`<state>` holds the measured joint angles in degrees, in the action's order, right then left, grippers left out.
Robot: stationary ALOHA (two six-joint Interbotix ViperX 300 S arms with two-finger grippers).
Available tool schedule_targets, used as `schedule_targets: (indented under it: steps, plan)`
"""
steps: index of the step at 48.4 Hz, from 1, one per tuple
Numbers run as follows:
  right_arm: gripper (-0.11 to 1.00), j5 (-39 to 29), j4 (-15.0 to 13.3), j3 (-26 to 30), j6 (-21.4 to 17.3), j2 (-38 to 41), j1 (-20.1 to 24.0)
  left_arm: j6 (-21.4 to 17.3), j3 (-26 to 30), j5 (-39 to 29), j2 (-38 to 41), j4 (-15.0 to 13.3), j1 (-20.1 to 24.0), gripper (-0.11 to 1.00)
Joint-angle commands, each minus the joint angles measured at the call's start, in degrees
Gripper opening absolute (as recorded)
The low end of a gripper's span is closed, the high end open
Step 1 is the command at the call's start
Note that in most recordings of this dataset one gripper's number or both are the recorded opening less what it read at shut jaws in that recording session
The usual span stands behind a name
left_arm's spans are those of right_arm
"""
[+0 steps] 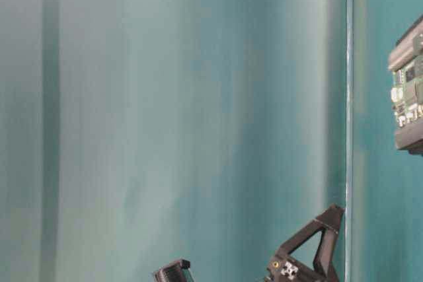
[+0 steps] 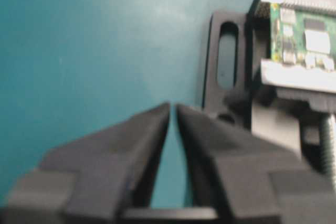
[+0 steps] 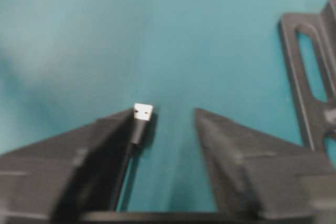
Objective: Insert the USB into the fixed PCB.
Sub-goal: 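Open both grippers and move them away from the vise, then lower the right gripper over the USB plug and close on it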
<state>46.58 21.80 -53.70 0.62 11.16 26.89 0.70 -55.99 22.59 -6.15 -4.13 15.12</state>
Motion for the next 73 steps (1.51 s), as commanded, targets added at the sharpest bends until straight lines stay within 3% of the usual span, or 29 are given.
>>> schedule_targets:
  steps: [1,6,15,21,46,73]
  plan:
    - [0.66,1.0,2.6,0.4,0.5,-0.6,1.5,0.4,0.4,-1.1,-2.2,0.2,-0.7,0.34]
    - [0.67,2.1,5.3,0.6,0.7,0.9,2.7,-0.3,0.0,-2.4,-3.4,0.2,-1.6,0.46]
    - [0.67,7.0,13.0,2.3,1.0,4.8,6.2,-0.2,-2.4,-2.7,-5.8,0.2,-2.3,0.46]
    - [0.67,9.2,15.7,3.4,1.1,6.9,7.8,-0.2,-3.4,-2.7,-7.1,0.2,-2.6,0.46]
    - [0.67,9.4,20.0,5.6,1.0,10.6,9.4,-0.1,-3.5,-2.7,-7.6,0.2,-3.4,0.46]
    - [0.63,9.4,20.0,6.9,0.9,13.0,10.2,-0.1,-3.4,-2.7,-7.5,0.2,-4.1,0.46]
